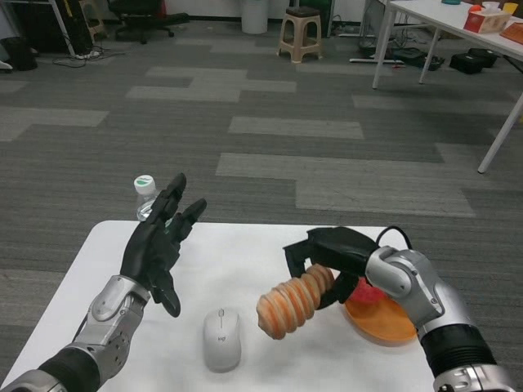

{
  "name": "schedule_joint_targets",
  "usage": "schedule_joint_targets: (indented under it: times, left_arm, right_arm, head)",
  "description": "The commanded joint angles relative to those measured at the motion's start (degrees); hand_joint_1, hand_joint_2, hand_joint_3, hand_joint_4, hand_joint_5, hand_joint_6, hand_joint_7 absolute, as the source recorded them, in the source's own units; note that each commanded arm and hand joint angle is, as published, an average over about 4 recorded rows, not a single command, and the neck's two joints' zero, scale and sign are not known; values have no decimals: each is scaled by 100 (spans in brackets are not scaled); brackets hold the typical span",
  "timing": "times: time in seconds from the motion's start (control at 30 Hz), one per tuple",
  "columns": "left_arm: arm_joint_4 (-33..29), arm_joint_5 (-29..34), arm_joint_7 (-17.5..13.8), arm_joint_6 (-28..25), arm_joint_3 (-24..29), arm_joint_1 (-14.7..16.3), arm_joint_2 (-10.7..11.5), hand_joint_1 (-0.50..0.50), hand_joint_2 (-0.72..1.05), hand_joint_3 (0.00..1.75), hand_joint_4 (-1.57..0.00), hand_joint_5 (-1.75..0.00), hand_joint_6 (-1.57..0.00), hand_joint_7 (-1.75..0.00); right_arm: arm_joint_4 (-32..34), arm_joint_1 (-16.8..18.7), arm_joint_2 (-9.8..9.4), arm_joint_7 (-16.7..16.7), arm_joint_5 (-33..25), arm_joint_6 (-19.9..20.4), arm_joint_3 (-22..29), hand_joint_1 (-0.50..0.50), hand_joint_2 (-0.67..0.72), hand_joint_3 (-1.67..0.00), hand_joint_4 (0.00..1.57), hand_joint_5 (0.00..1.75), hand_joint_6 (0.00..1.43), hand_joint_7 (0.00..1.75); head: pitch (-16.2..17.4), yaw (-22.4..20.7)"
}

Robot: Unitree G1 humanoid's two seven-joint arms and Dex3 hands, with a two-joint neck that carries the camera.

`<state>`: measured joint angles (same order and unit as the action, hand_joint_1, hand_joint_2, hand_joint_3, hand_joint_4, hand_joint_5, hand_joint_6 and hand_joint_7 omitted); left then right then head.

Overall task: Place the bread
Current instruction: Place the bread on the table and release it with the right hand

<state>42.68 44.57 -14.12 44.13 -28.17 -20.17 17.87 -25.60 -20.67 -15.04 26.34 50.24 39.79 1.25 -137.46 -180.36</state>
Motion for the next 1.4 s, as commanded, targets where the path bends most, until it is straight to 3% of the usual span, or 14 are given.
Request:
schedule_joint_targets:
  times: [0.03, 0.43, 0.53, 0.67, 0.77, 0.9, 1.07, 1.4]
  left_arm:
    - [38, 32, -16, 34, -66, -31, -1, 50, -64, 9, 0, -41, 0, 0]
    - [120, 71, -21, 34, -182, -121, -40, 50, -64, 9, 0, -41, 0, 0]
    - [131, 78, -21, 34, -189, -128, -51, 50, -64, 4, 0, -41, 0, 0]
    - [135, 78, -21, 34, -189, -128, -56, 50, -64, 9, 0, -41, 0, 0]
    - [128, 78, -21, 34, -189, -128, -56, 50, -64, 9, 0, -41, 0, 0]
    - [126, 78, -21, 34, -189, -128, -51, 50, -64, 9, 0, -41, 0, 0]
    - [126, 78, -21, 34, -189, -128, -47, 50, -64, 9, 0, -41, 0, 0]
    - [126, 78, -19, 34, -189, -119, -47, 50, -64, 9, 0, -41, 0, 0]
  right_arm:
    - [-553, -323, -32, 22, 56, 3, -188, -46, -60, -48, 28, 145, 96, 154]
    - [-1935, -927, 359, -180, 103, -277, -369, -46, -60, -48, 22, 145, 88, 154]
    - [-2076, -1009, 366, -213, 109, -309, -529, -46, -60, -48, 14, 145, 71, 157]
    - [-2151, -1035, 361, -222, 109, -327, -652, -47, -56, -56, 1, 143, 31, 161]
    - [-2160, -1035, 368, -220, 109, -338, -661, -50, -54, -59, 0, 131, 17, 161]
    - [-2151, -1026, 348, -174, 105, -415, -661, -50, -46, -83, 0, 107, 6, 159]
    - [-2124, -1026, 318, -136, 107, -472, -643, -50, -41, -95, 0, 87, 3, 154]
    - [-1878, -1035, 115, -72, 109, -560, -584, -50, -35, -97, 0, 87, 2, 154]
  head:
    - [12, 45]
    - [15, 102]
    - [23, 107]
    - [24, 106]
    - [24, 106]
    - [32, 111]
    - [39, 117]
    - [45, 129]
